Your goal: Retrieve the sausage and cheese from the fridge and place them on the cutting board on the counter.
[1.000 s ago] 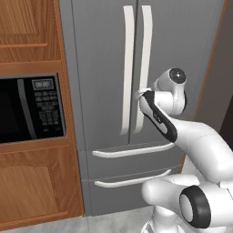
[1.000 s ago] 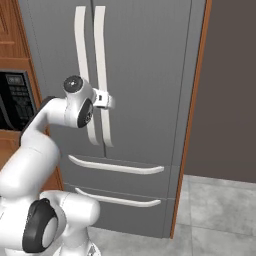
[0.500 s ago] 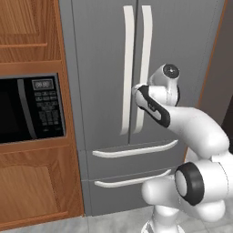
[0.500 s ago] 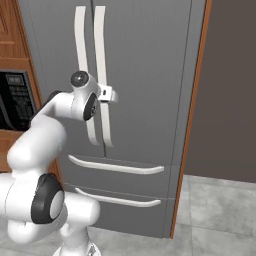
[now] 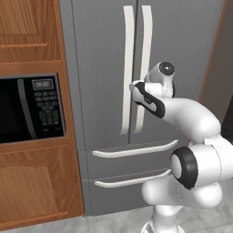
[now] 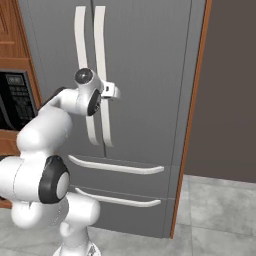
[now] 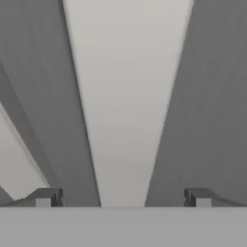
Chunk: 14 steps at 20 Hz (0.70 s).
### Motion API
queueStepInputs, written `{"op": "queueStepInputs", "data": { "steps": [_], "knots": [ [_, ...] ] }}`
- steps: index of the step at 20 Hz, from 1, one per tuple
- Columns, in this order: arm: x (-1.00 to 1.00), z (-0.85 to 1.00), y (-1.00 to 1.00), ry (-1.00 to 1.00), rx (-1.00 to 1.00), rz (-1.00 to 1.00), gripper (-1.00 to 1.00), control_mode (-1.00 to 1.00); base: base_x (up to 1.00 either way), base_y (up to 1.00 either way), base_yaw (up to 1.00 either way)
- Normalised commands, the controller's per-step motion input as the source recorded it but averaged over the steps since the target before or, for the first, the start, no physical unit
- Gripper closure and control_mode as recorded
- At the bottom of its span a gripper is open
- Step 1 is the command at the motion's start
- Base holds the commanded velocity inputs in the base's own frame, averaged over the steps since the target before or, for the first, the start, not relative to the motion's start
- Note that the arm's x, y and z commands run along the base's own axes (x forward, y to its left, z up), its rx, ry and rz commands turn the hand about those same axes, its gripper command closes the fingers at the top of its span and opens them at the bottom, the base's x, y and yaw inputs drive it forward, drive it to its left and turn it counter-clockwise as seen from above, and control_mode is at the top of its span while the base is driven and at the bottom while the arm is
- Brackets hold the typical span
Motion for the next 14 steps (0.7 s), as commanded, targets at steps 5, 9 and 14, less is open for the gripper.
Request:
{"op": "queueStepInputs", "data": {
  "steps": [5,9,14],
  "knots": [
    [0.32,0.0,0.0,-0.03,0.0,-0.01,-1.0,-1.0,0.0,0.0,0.0],
    [0.26,0.0,0.0,-0.01,0.0,-0.01,-1.0,-1.0,0.0,0.0,0.0],
    [0.21,0.0,0.0,-0.02,0.0,0.0,-1.0,-1.0,0.0,0.0,0.0]
  ]
}}
